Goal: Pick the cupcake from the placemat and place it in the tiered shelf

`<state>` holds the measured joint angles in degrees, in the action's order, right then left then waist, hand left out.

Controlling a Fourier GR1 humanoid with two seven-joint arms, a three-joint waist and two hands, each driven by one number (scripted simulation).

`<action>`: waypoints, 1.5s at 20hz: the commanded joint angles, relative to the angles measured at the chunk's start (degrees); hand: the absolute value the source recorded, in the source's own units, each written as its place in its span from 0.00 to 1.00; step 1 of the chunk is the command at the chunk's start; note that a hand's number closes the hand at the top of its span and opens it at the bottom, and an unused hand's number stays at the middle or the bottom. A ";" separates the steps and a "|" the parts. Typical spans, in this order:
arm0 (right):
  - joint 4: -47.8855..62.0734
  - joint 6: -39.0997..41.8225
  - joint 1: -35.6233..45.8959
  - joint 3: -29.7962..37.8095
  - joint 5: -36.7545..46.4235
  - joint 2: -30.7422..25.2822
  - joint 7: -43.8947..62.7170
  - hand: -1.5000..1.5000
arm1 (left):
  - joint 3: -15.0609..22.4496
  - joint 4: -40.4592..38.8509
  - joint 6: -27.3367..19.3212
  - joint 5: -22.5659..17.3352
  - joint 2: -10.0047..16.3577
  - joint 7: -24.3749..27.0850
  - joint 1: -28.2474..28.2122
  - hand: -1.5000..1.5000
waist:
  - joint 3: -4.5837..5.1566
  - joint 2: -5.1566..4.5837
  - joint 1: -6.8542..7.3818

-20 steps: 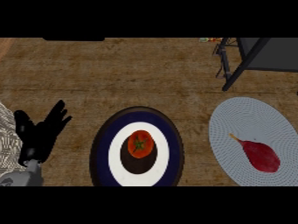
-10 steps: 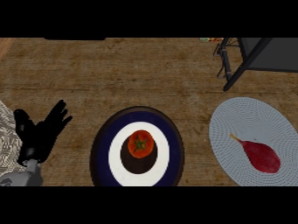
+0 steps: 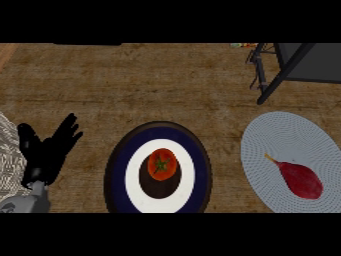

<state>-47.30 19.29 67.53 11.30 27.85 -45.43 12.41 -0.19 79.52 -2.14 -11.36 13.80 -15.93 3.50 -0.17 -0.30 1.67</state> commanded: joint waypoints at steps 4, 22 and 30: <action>10.40 -6.48 4.47 -2.18 5.45 2.53 -6.20 1.00 | 0.02 0.34 0.32 0.19 -0.39 -1.74 -1.37 0.50 | 0.18 -0.19 0.12; 26.22 -8.48 12.20 -2.20 10.68 0.49 -16.96 1.00 | -1.88 -5.51 1.96 1.36 -0.62 1.74 0.76 0.50 | 0.20 -0.31 0.04; 30.19 -14.75 11.50 10.08 -0.15 2.06 -12.87 0.00 | 0.07 0.46 0.21 2.15 -2.16 -1.40 -2.19 0.50 | 0.12 -0.10 0.08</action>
<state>-18.18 5.93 79.93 18.09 30.81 -44.60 -1.16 -1.37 78.97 -1.04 -10.03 12.74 -15.79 3.94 -0.25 -0.46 2.06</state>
